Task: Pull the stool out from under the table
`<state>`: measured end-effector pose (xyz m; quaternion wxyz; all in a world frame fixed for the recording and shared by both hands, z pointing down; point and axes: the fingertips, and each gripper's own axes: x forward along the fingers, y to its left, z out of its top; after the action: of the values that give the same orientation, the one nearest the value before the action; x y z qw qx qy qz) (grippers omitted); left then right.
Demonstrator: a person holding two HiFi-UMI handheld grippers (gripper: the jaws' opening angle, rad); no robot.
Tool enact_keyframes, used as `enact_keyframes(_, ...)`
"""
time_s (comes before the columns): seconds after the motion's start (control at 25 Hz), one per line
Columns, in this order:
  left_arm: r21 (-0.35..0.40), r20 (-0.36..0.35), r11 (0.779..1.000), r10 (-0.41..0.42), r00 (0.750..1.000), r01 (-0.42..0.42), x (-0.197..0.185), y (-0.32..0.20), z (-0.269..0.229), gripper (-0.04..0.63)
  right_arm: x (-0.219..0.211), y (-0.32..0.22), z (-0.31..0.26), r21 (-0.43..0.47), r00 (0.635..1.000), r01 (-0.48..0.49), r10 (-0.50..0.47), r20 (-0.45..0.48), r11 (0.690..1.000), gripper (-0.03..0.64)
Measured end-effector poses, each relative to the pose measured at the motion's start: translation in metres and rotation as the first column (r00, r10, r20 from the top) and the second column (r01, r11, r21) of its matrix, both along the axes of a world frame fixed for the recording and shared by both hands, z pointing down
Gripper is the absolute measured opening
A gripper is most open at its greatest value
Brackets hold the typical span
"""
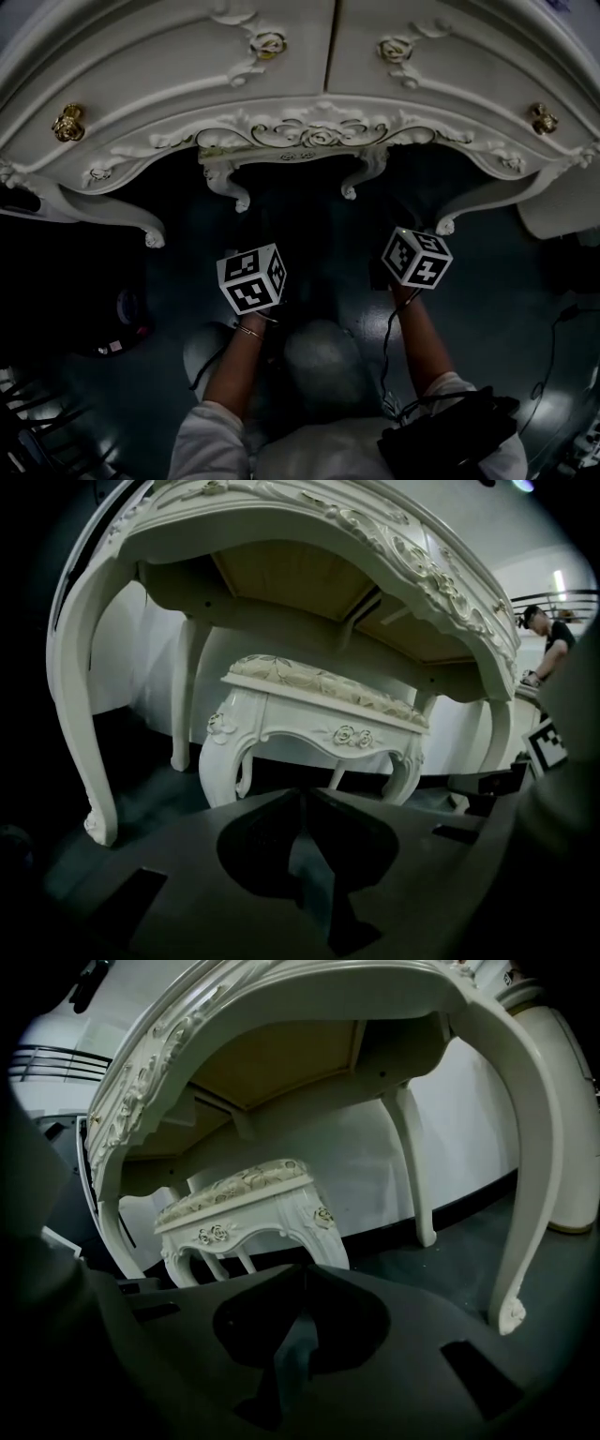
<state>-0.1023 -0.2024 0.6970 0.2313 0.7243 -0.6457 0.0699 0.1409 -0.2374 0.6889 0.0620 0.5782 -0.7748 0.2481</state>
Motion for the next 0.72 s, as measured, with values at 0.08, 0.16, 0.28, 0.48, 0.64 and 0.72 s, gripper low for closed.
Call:
enact_keyframes(0.08,0.004,0.028,1.000,-0.006,1.000,0.006,-0.009,-0.001,0.001,0.009,0.000,-0.001,0.003,-0.006,1.000,0.007,-0.007,-0.005,1.000,0.002)
enact_keyframes(0.16,0.009,0.051,1.000,-0.020,0.998,0.020,-0.019,-0.004,0.000,0.011,0.001,-0.003,0.007,-0.014,1.000,0.009,-0.009,-0.009,1.000,0.031)
enact_keyframes(0.28,0.015,0.064,0.999,-0.042,0.997,0.042,-0.030,-0.010,-0.001,0.062,0.003,-0.009,0.012,-0.021,1.000,0.000,0.000,-0.014,1.000,0.066)
enact_keyframes(0.48,0.012,0.056,0.996,-0.085,0.995,0.084,-0.041,-0.018,0.005,0.181,0.000,-0.019,0.014,-0.013,1.000,0.004,-0.004,-0.022,1.000,0.125)
enact_keyframes(0.64,0.005,0.102,0.993,-0.115,0.988,0.115,-0.050,-0.025,0.010,0.222,-0.002,-0.030,0.016,0.004,0.999,-0.001,0.002,-0.036,1.000,0.229)
enact_keyframes(0.72,0.007,0.132,0.990,-0.139,0.982,0.139,-0.057,-0.028,0.012,0.240,-0.003,-0.037,0.017,0.013,0.999,-0.006,0.006,-0.048,1.000,0.266)
